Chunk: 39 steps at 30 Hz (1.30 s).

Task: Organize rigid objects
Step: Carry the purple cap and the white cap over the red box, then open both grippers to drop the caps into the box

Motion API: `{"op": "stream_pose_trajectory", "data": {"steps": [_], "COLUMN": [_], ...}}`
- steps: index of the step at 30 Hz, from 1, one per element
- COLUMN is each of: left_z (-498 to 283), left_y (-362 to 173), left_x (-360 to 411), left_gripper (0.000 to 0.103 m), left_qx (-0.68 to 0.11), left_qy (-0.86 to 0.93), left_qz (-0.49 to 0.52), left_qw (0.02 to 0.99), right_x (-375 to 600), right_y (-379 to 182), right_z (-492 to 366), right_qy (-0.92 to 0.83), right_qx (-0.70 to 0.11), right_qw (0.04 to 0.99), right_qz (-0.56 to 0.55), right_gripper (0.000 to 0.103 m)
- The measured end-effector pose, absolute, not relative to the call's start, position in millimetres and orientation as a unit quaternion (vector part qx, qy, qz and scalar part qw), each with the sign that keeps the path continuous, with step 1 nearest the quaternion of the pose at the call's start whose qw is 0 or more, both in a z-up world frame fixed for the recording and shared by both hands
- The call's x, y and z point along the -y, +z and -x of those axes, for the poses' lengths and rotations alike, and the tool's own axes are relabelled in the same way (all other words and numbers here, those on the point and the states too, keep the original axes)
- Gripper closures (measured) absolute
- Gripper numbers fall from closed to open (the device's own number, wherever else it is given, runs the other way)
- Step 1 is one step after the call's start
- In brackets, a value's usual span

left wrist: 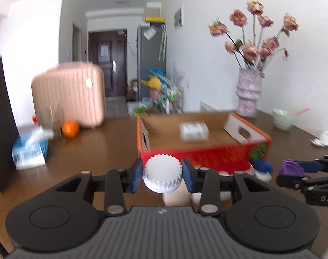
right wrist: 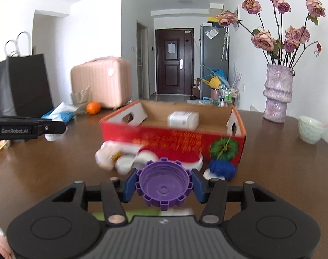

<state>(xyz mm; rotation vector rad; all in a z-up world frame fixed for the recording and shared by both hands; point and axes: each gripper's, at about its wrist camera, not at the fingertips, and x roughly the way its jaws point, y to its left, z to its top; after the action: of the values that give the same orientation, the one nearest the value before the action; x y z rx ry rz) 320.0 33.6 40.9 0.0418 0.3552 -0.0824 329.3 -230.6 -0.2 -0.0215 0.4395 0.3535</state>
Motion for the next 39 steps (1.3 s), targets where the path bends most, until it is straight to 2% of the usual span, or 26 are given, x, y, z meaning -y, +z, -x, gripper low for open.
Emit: {"op": "stream_pose_trajectory", "data": {"steps": [5, 9, 14, 19, 22, 25, 27, 35, 38, 39], "left_z": [-394.5, -485.7, -602.2, -669.2, -678.1, -679.3, -677.1, -641.8, -609.6, -598.7], "left_y": [62.5, 70.7, 50.8, 22.2, 14.8, 14.4, 17.2, 50.6, 64.9, 70.6], "left_x": [-40.9, -47.8, -39.6, -25.9, -23.1, -27.1, -28.5, -36.4, -47.4, -51.5], "left_gripper": [0.063, 0.063, 0.064, 0.063, 0.056, 0.049, 0.041, 0.031, 0.029, 0.029], "left_qx": [-0.169, -0.214, -0.320, -0.386, -0.382, -0.383, -0.378, -0.355, -0.352, -0.351], "left_qy": [-0.063, -0.073, -0.060, -0.034, -0.030, -0.037, -0.040, -0.043, -0.049, -0.049], "left_qz": [-0.002, 0.035, 0.070, 0.038, 0.006, 0.009, 0.007, 0.000, -0.006, -0.007], "left_qw": [0.984, 0.973, 0.943, 0.921, 0.923, 0.923, 0.925, 0.934, 0.935, 0.935], "right_x": [242.8, 242.8, 243.4, 241.6, 240.4, 236.2, 236.5, 246.4, 255.2, 259.4], "right_y": [24.1, 42.5, 37.7, 10.7, 0.8, -4.1, -4.4, 20.3, 37.2, 41.8], "right_z": [-398.5, -474.1, -594.1, -684.0, -710.1, -712.4, -709.9, -696.9, -669.4, -658.3], "right_qy": [0.197, 0.190, 0.163, 0.129, 0.113, 0.101, 0.106, 0.108, 0.118, 0.129], "right_qx": [-0.210, -0.210, -0.287, -0.381, -0.393, -0.382, -0.373, -0.365, -0.353, -0.350], "right_qw": [0.957, 0.959, 0.944, 0.916, 0.912, 0.919, 0.922, 0.925, 0.928, 0.927], "right_qz": [-0.033, -0.015, -0.016, -0.015, -0.018, -0.005, -0.009, -0.010, -0.020, -0.025], "right_gripper": [0.051, 0.051, 0.051, 0.050, 0.050, 0.038, 0.037, 0.034, 0.021, 0.020]}}
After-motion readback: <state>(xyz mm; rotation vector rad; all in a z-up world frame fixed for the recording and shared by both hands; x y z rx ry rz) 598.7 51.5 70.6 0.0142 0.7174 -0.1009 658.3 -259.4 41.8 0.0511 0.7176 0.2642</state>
